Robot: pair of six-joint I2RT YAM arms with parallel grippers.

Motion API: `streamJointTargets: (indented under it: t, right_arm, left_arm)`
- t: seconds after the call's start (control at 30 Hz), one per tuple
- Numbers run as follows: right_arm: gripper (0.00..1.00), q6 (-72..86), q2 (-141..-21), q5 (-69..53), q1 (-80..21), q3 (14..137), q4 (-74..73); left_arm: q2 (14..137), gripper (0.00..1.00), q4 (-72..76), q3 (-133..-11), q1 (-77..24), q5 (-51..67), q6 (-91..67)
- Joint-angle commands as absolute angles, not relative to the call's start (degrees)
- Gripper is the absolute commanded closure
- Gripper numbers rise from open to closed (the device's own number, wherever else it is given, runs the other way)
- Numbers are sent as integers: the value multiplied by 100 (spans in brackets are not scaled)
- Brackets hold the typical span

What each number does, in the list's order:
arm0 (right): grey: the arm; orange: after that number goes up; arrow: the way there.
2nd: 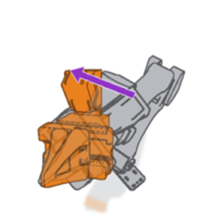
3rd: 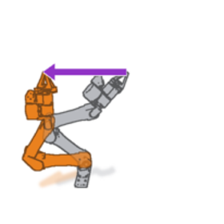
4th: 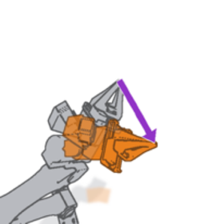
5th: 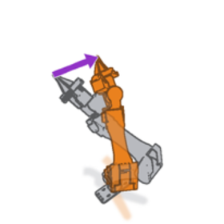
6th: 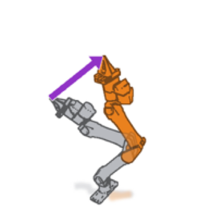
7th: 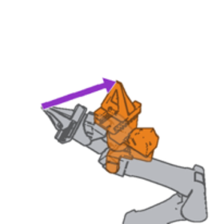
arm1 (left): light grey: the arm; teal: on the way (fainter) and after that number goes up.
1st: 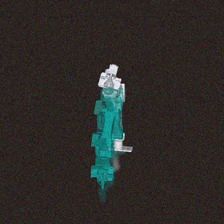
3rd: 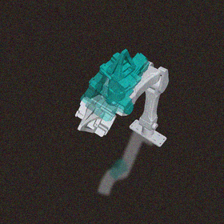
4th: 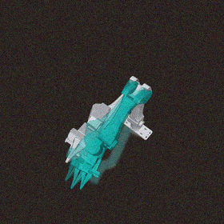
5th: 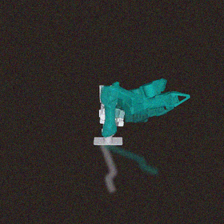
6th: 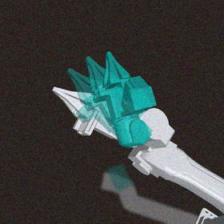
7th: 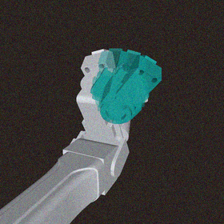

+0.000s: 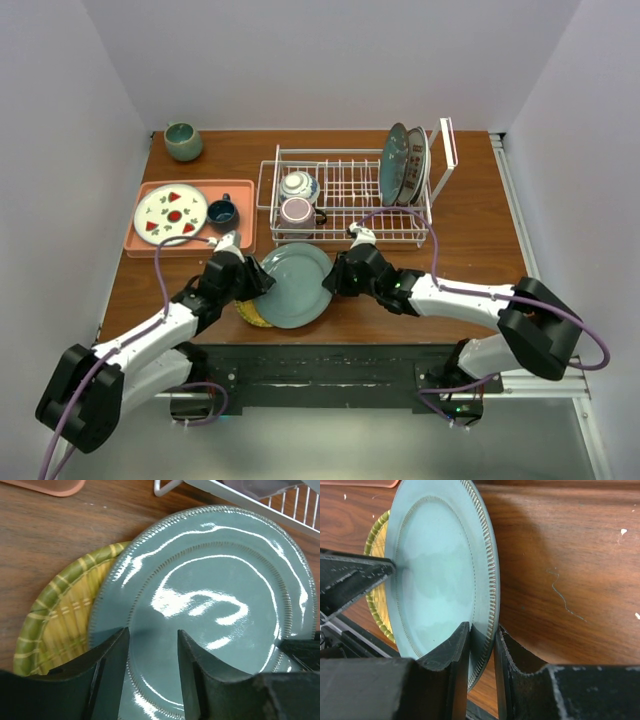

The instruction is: Load the mixed dishes into the dish rack

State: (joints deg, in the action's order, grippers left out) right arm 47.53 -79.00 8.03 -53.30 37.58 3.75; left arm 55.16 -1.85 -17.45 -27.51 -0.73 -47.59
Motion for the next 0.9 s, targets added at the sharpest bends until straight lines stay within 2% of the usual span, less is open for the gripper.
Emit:
streamJointTargets:
  t: [0.0, 0.23, 0.5, 0.73, 0.8, 0.87]
  right_arm:
    - [98, 4509, -8033, 818, -5353, 3639, 422]
    - [93, 4579, -7972, 853, -5353, 3507, 492]
    - [79, 4640, -8165, 624, -5353, 3314, 869]
    - [47, 4676, -8297, 484, -5361, 3191, 1151]
    - [42, 4667, -8314, 449, -5353, 3182, 1247]
    - [40, 4667, -8376, 387, -5353, 3182, 1309]
  left_arm:
    - [5738, 54, 167, -1547, -2760, 184, -4948]
    - [5933, 61, 746, -986, -2760, 606, -5518]
    - [6038, 64, 844, -817, -2760, 756, -5827]
    - [6161, 65, 1002, -739, -2760, 870, -5906]
    - [6152, 66, 1020, -721, -2760, 888, -5906]
    - [6144, 66, 1037, -703, -2760, 888, -5915]
